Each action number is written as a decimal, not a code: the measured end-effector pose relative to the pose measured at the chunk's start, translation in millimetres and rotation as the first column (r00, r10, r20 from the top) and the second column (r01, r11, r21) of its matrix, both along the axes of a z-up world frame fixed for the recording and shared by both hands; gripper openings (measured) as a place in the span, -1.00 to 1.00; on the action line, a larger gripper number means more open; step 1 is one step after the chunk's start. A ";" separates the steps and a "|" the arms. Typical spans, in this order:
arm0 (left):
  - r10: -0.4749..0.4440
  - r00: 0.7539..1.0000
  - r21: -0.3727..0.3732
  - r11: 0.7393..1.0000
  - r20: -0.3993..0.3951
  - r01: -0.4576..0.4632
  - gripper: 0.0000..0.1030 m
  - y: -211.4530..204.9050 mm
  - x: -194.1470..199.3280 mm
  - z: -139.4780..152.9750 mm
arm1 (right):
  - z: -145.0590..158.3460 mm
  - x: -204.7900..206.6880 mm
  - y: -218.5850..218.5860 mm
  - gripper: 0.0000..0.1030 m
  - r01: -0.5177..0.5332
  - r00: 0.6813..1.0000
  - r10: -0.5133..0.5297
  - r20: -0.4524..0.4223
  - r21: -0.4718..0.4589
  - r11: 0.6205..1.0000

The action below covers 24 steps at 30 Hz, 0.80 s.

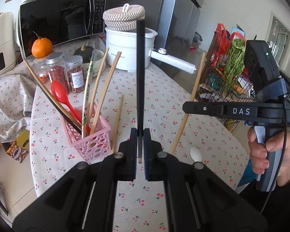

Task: Organize utensils
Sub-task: 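Carry both chopsticks to the pink basket and open the left tool to drop the black one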

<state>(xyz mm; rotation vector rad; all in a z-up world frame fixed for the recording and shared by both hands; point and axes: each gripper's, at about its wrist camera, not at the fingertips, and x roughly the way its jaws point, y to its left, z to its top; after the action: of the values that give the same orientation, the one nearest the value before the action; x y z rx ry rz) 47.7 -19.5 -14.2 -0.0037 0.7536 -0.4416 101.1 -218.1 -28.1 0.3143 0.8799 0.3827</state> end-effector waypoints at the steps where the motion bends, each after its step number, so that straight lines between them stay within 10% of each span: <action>1: 0.005 1.000 -0.008 1.000 0.019 -0.005 -0.87 2.1 -1.7 5.2 | 4.1 -0.6 1.4 -0.86 0.000 1.000 0.000 0.016 0.004 1.000; 10: 0.089 0.983 -0.090 0.993 0.161 -0.075 -0.87 32.8 -5.5 45.3 | 40.1 -9.0 11.1 -0.86 -0.022 0.985 0.016 0.172 0.037 0.999; 24: 0.257 0.933 -0.089 0.966 0.251 -0.242 -0.87 63.3 15.0 43.9 | 37.9 -6.5 13.3 -0.86 -0.026 0.984 0.016 0.177 0.053 0.998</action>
<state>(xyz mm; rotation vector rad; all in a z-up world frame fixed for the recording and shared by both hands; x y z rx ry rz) 62.7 43.8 29.7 -0.0929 0.4724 -0.2142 94.6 -204.8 9.8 0.3169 0.7006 0.4477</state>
